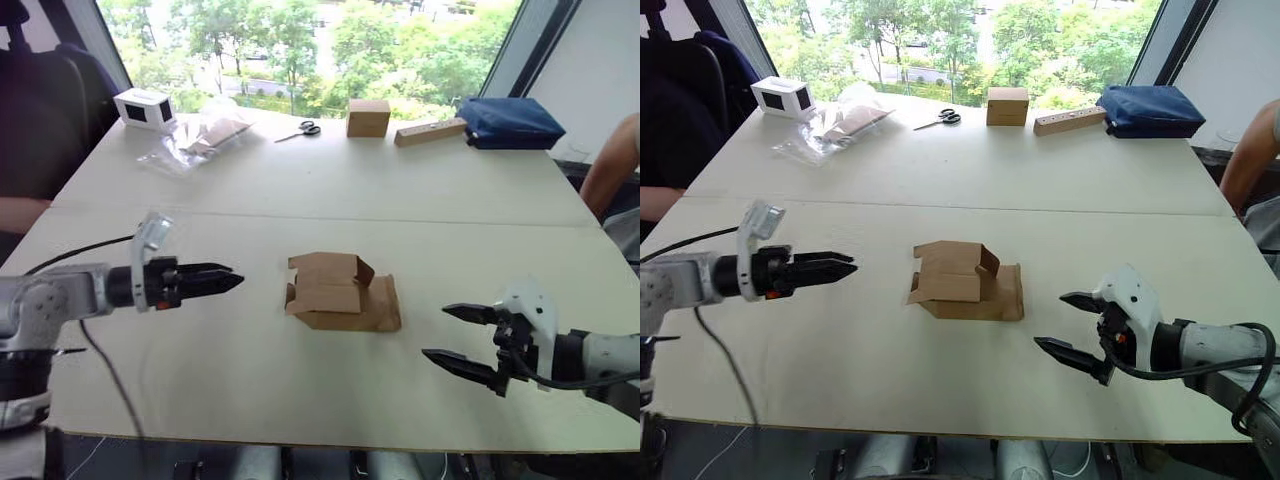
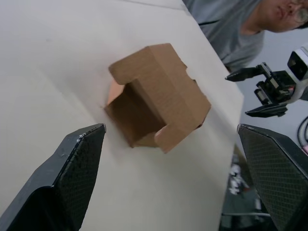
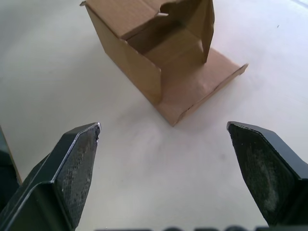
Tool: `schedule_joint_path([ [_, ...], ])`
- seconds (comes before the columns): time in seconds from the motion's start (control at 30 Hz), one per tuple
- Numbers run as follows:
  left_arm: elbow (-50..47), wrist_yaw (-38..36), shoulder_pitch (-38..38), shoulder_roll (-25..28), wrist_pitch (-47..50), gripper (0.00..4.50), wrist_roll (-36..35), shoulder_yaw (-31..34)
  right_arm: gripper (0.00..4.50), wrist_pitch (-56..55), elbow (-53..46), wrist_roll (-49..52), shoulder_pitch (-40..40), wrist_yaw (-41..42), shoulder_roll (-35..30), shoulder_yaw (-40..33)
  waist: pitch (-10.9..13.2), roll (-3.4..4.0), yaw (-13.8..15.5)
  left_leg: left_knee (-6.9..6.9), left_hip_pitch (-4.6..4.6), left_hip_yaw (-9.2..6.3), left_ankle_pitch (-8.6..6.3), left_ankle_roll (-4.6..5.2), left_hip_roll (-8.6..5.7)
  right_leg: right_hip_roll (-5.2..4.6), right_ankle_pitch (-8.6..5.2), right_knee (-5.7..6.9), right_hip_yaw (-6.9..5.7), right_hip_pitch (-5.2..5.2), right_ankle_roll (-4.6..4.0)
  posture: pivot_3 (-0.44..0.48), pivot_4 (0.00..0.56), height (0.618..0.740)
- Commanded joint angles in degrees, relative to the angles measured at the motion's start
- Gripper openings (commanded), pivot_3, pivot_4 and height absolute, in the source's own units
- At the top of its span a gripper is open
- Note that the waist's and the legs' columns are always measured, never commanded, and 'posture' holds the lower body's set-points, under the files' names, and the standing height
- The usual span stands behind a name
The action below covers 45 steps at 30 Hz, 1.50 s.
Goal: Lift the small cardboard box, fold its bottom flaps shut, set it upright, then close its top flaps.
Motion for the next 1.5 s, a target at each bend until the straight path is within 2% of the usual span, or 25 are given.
schedule_joint_path([
  [0.03, 5.26, 0.95, -4.83, -3.11, 4.49, 4.5, 0.01, -3.35, 4.47, 1.45, -5.21, 3.27, -3.47, -5.47, 0.9, -0.37, 0.02, -0.06, 0.05, 0.0, -0.01, -0.03, 0.02, -0.03, 0.01, 0.08, 0.0, 0.0, 0.0, 0.0, 0.0, 0.0, 0.15, 0.74],
  [0.2, 11.46, 2.6, -8.17, -10.37, 2.96, 4.5, 2.7, -6.62, 4.47, 4.38, -10.21, 5.93, -6.62, -13.4, 1.49, 2.57, 0.0, -0.07, 0.43, 0.0, -0.03, -0.07, 0.03, -0.06, 0.03, 0.11, -0.02, -0.01, 0.02, -0.01, -0.05, 0.0, 0.15, 0.74],
  [0.5, 18.0, 2.59, -12.39, -17.4, 3.0, 4.5, 4.26, -7.49, 4.47, 6.32, -13.24, 9.07, -4.77, -20.57, 1.65, 2.49, -0.03, -0.12, 0.59, 0.02, -0.06, -0.08, 0.03, -0.04, 0.03, 0.03, -0.11, -0.03, 0.04, -0.01, -0.22, 0.0, 0.15, 0.74],
  [0.9, 17.9, 4.55, -14.1, -23.04, 4.68, 4.5, 4.26, -6.31, 4.47, 5.59, -13.15, 9.88, -4.19, -23.61, 1.08, 3.78, -0.04, -0.14, 0.43, 0.02, -0.07, -0.09, 0.02, -0.02, 0.03, 0.04, -0.06, -0.03, 0.06, -0.01, -0.13, 0.0, 0.15, 0.74],
  [1.0, 17.28, 5.41, -14.22, -24.01, 4.95, 3.88, 3.9, -5.76, 4.5, 5.43, -13.3, 9.84, -3.56, -23.56, 0.89, 3.42, -0.04, -0.14, 0.45, 0.02, -0.07, -0.09, 0.02, -0.02, 0.03, 0.03, -0.05, -0.04, 0.06, -0.01, -0.12, 0.0, 0.15, 0.74],
  [1.03, 17.1, 5.65, -14.21, -24.23, 5.09, 3.36, 3.8, -5.65, 4.5, 5.36, -13.32, 9.85, -3.39, -23.53, 0.83, 3.28, -0.04, -0.14, 0.45, 0.02, -0.07, -0.09, 0.02, -0.02, 0.03, 0.03, -0.05, -0.04, 0.06, -0.01, -0.12, 0.0, 0.15, 0.74],
  [1.07, 16.91, 5.77, -14.16, -24.3, 5.14, 3.12, 3.77, -5.64, 4.5, 5.3, -13.34, 9.82, -3.22, -23.46, 0.72, 3.17, -0.04, -0.14, 0.44, 0.02, -0.07, -0.09, 0.02, -0.02, 0.03, 0.03, -0.05, -0.03, 0.06, -0.01, -0.12, 0.0, 0.15, 0.74],
  [1.2, 16.68, 5.89, -14.07, -24.45, 5.51, 1.35, 3.62, -5.57, 4.5, 5.1, -13.39, 9.76, -2.27, -22.75, 0.23, 2.5, -0.04, -0.14, 0.44, 0.02, -0.07, -0.09, 0.02, -0.02, 0.03, 0.03, -0.06, -0.04, 0.06, -0.01, -0.12, 0.0, 0.15, 0.74],
  [1.23, 16.67, 5.93, -14.04, -24.55, 5.54, 1.09, 3.61, -5.55, 4.5, 5.05, -13.36, 9.8, -2.04, -22.54, 0.13, 2.33, -0.04, -0.14, 0.44, 0.02, -0.07, -0.09, 0.02, -0.02, 0.03, 0.03, -0.06, -0.04, 0.06, -0.01, -0.13, 0.0, 0.15, 0.74],
  [1.3, 16.53, 5.9, -13.91, -24.69, 5.62, 0.21, 3.6, -5.56, 4.5, 4.9, -13.35, 9.65, -1.63, -22.15, -0.07, 2.15, -0.04, -0.14, 0.44, 0.02, -0.07, -0.09, 0.02, -0.02, 0.03, 0.04, -0.06, -0.04, 0.06, -0.01, -0.12, 0.0, 0.15, 0.74],
  [1.33, 16.54, 5.95, -13.84, -24.78, 5.65, 0.05, 3.63, -5.53, 4.5, 4.81, -13.36, 9.61, -1.46, -22.0, -0.11, 2.07, -0.04, -0.14, 0.44, 0.02, -0.07, -0.09, 0.02, -0.02, 0.02, 0.04, -0.05, -0.04, 0.06, -0.01, -0.12, 0.0, 0.15, 0.74],
  [1.5, 15.79, 5.52, -13.06, -24.85, 4.94, 0.05, 3.36, -5.16, 4.5, 4.18, -13.22, 10.37, -0.69, -21.84, 0.15, 1.41, -0.04, -0.15, 0.45, 0.02, -0.07, -0.09, 0.02, -0.02, 0.02, 0.03, -0.06, -0.04, 0.06, -0.01, -0.13, 0.0, 0.15, 0.74],
])
